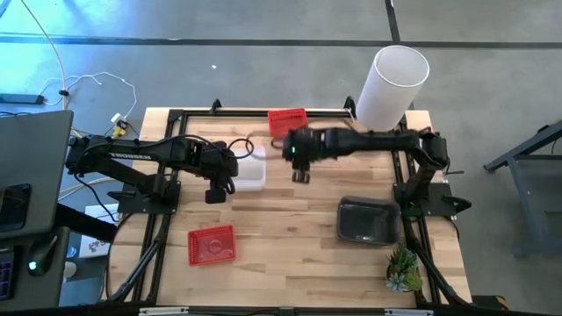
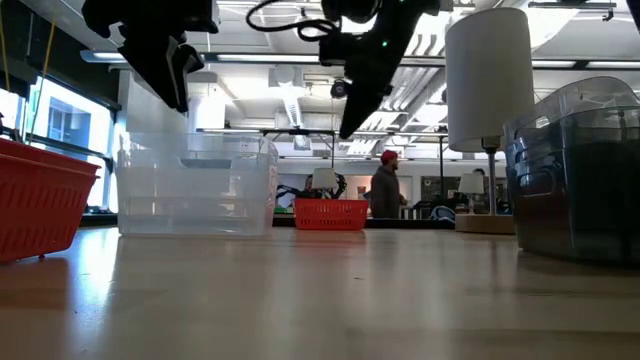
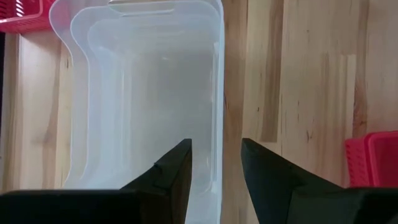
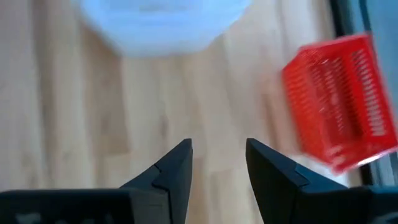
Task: Stack baskets by color
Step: Stack the top red bin into the stacked red bins
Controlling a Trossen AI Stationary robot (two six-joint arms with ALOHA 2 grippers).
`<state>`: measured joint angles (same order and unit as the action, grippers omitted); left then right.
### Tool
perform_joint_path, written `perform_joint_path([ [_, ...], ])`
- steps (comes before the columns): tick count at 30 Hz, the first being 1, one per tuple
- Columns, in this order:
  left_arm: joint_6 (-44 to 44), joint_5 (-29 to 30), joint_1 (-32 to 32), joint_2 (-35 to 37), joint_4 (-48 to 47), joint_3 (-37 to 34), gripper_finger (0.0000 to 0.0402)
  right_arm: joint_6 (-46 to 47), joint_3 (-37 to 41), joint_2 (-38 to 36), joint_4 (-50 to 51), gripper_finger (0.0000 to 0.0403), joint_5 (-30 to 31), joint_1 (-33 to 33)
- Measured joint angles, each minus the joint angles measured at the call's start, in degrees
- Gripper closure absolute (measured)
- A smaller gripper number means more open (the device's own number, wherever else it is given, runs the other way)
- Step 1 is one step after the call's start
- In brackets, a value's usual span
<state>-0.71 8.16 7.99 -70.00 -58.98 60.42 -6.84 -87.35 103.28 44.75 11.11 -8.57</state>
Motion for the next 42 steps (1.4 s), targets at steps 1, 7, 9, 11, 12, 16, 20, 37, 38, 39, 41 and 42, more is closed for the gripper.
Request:
perform_joint_path([
  [1,0.00,0.00,0.00,0.00,-0.10,0.00,0.0277,-1.29,0.00,0.06,-1.55,0.0265,-1.04,-1.51],
  [7,0.00,-0.02,0.00,0.00,-0.16,0.00,0.0277,-9.15,0.01,0.64,-7.83,0.0265,-4.75,-8.94],
  [9,0.00,-0.01,0.00,0.00,-0.15,0.00,0.0277,-10.82,0.02,1.12,-9.64,0.0265,-6.26,-10.72],
  [11,0.00,0.00,0.00,0.00,-0.16,0.00,0.0277,-12.24,0.02,1.92,-10.61,0.0265,-7.64,-12.22],
  [12,0.00,-0.02,0.00,0.00,-0.14,0.00,0.0277,-12.78,0.02,2.55,-11.18,0.0265,-8.10,-12.81],
  [16,0.09,-0.05,0.02,0.04,-0.11,0.00,0.0277,-16.13,0.02,5.64,-13.37,0.0265,-6.85,-14.45],
  [20,0.52,-0.15,0.00,0.04,-0.14,0.00,0.0277,-18.92,0.11,8.63,-14.18,0.0265,-5.49,-15.72],
  [37,4.45,-0.13,0.00,0.04,-1.34,0.00,0.0277,-19.15,0.09,13.52,-15.00,0.0265,-5.77,-18.94],
  [38,5.21,-0.13,0.00,0.04,-1.71,0.00,0.0277,-19.15,0.09,13.73,-15.13,0.0265,-5.77,-18.95],
  [39,6.06,-0.13,0.02,0.04,-1.98,0.00,0.0277,-19.15,0.09,13.97,-15.17,0.0265,-5.79,-19.04],
  [41,7.74,-0.13,0.00,0.04,-2.66,0.00,0.0277,-19.11,0.09,14.65,-14.70,0.0265,-5.79,-19.20],
  [42,8.56,-0.13,0.00,0.04,-3.30,0.00,0.0277,-19.11,0.09,15.18,-14.61,0.0265,-5.79,-19.20],
])
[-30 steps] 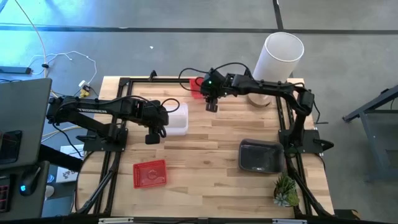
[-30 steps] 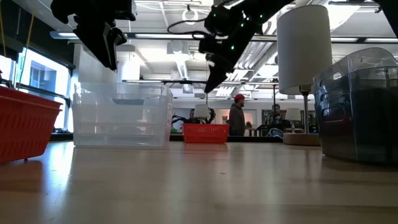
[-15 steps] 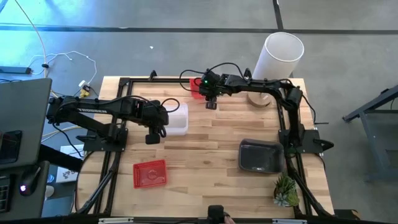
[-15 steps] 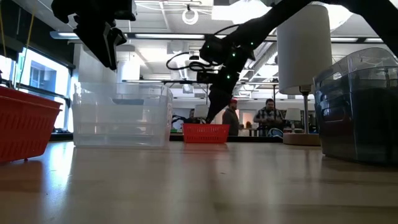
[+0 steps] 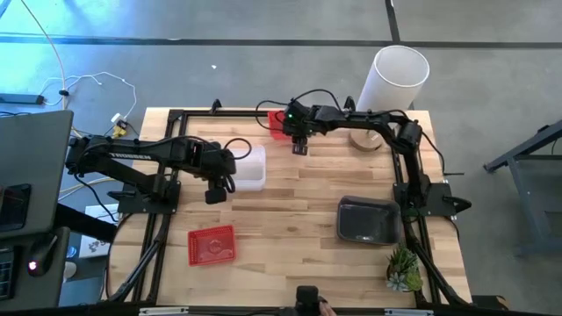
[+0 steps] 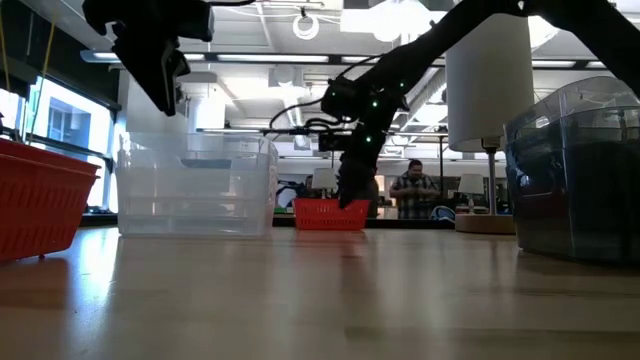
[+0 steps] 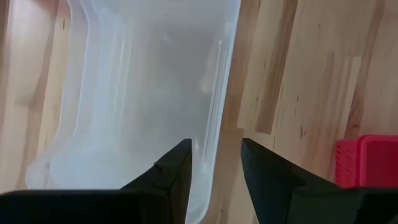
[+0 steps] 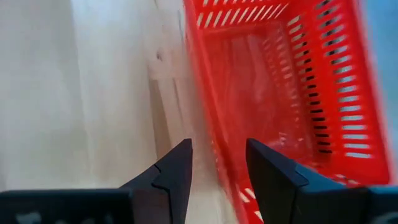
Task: Stack baskets by color
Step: Stack the top red bin into the stacked red bins
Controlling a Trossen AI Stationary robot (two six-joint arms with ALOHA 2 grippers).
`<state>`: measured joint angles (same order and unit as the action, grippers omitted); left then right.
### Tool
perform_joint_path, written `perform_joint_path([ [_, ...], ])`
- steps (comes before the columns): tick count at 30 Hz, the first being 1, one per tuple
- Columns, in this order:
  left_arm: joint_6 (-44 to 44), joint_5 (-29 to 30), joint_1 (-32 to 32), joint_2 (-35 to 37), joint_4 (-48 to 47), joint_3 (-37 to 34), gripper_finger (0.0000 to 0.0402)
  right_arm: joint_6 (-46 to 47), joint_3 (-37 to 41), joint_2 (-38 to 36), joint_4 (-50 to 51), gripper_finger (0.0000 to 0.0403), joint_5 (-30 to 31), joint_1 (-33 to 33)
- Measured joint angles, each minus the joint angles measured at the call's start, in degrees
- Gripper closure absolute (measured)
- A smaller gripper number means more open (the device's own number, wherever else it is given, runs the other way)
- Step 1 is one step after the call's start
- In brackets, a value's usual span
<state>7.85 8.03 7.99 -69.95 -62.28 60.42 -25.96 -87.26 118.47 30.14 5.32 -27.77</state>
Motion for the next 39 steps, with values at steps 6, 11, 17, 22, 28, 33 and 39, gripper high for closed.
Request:
perform_joint_path([
  [6,4.04,0.00,-0.37,-0.02,-2.08,0.00,0.0277,0.39,0.00,1.45,1.10,0.0273,0.55,0.09],
  [11,6.70,-0.32,-1.06,-0.02,-4.35,0.00,0.0277,1.70,0.00,1.45,1.93,0.0331,0.65,0.39],
  [17,8.05,-0.45,-1.95,-0.02,-5.67,0.00,0.0277,3.84,0.00,1.24,2.78,0.0393,0.83,1.00],
  [22,9.54,-0.42,-2.01,-0.04,-5.66,0.00,0.0277,6.08,0.00,-0.70,6.98,0.0400,4.29,3.51],
  [28,9.99,-0.06,-2.05,-0.04,-5.58,0.00,0.0277,9.71,0.00,-4.92,10.53,0.0401,5.70,8.05],
  [33,9.99,0.00,-2.05,-0.04,-5.40,0.00,0.0277,13.47,0.00,-9.28,12.57,0.0402,6.52,12.31],
  [39,9.99,0.13,-2.05,-0.04,-3.68,0.00,0.0277,16.73,-0.02,-13.11,14.56,0.0402,8.69,18.56],
])
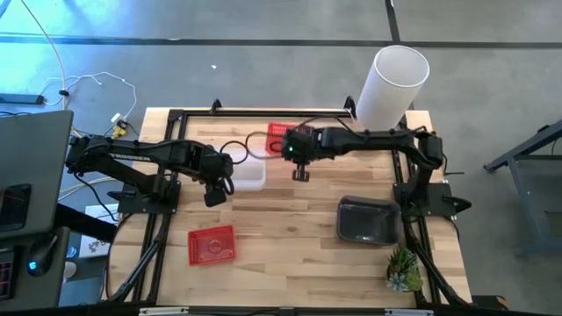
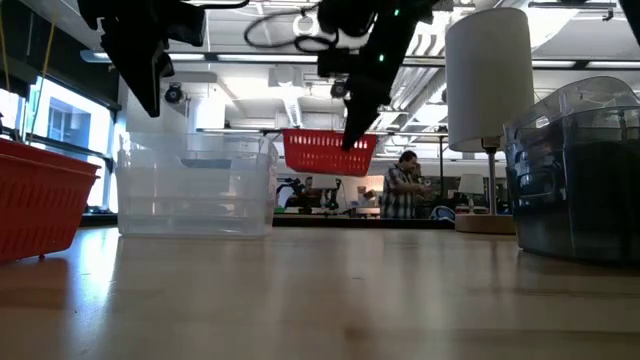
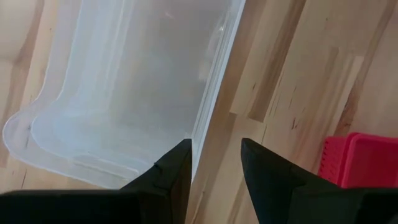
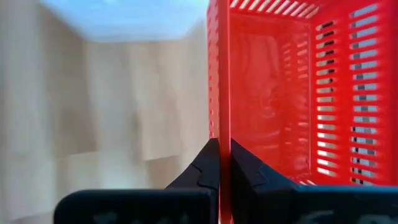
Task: Stack baskets by color
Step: Stack the top red bin into the stacked red bins
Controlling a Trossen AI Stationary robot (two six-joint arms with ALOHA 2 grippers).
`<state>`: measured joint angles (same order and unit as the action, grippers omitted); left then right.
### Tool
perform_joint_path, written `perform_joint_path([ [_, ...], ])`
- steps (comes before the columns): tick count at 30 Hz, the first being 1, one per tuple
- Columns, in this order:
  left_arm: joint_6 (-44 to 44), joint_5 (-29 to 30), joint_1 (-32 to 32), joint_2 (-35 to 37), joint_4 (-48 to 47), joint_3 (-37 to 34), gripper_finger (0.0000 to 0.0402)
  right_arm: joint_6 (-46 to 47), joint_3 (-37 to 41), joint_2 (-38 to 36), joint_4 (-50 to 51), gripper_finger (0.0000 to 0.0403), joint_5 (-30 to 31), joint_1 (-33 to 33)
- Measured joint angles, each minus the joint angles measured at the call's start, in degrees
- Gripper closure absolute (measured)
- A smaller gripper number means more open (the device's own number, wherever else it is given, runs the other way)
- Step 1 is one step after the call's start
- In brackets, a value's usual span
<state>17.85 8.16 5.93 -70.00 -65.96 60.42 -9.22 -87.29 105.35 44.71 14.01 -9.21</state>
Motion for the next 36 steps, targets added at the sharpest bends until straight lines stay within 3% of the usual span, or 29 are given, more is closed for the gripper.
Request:
perform_joint_path([
  [8,0.00,0.11,0.04,0.00,2.61,0.00,0.0277,-0.88,0.00,-1.87,2.98,0.0402,-0.28,8.44],
  [13,0.01,0.17,0.25,0.00,8.89,0.00,0.0277,-1.08,0.00,-1.87,5.43,0.0403,2.18,12.47],
  [18,0.25,0.00,1.50,0.00,15.39,0.00,0.0277,-1.61,0.00,-1.87,6.24,0.0403,0.75,15.63],
  [26,7.47,-0.27,3.42,0.00,21.15,0.00,0.0277,-8.71,0.00,-1.87,3.27,0.0403,-0.73,19.83],
  [36,11.70,-8.10,4.68,0.00,26.76,0.00,0.0277,-11.88,0.00,-1.87,0.58,0.0403,-1.72,20.13],
])
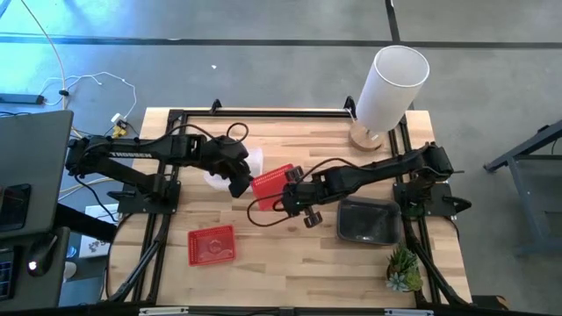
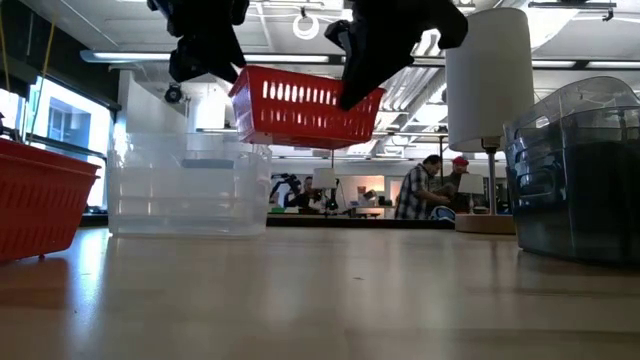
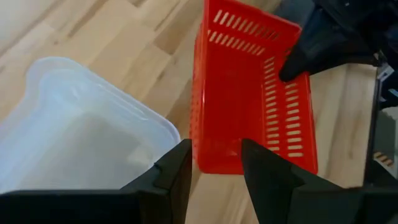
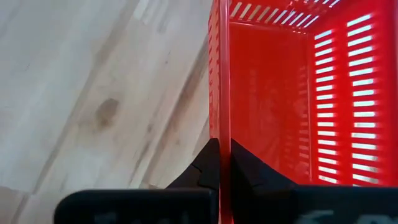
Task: Stack baskets by color
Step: Stack the top red bin into the stacked red bins
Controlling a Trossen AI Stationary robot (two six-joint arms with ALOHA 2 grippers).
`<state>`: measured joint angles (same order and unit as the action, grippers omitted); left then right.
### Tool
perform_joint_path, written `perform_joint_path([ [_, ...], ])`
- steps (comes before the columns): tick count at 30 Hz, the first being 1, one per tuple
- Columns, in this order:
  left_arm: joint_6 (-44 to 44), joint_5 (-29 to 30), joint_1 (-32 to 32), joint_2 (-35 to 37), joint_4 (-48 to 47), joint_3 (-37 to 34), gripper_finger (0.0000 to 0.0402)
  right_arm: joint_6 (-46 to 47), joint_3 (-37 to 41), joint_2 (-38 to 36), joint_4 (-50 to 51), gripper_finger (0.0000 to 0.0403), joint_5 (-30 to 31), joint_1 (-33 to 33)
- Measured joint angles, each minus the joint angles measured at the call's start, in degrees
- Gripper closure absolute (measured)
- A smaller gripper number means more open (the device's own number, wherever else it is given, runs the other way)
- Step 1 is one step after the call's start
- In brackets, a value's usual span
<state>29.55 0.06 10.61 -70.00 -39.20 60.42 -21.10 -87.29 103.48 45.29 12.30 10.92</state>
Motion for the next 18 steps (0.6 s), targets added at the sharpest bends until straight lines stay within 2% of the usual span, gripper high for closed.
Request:
perform_joint_path([
  [5,0.46,-1.23,0.00,-0.25,-0.10,0.00,0.0277,-3.11,0.00,0.00,-3.44,0.0403,-2.46,0.66],
  [10,0.93,-1.88,0.00,-0.77,-0.68,0.00,0.0277,-8.13,0.00,0.00,-6.19,0.0403,-1.52,1.64],
  [18,1.80,-4.53,0.33,-0.90,-3.56,-0.01,0.0277,-11.23,0.00,0.02,-6.80,0.0403,1.64,1.62],
])
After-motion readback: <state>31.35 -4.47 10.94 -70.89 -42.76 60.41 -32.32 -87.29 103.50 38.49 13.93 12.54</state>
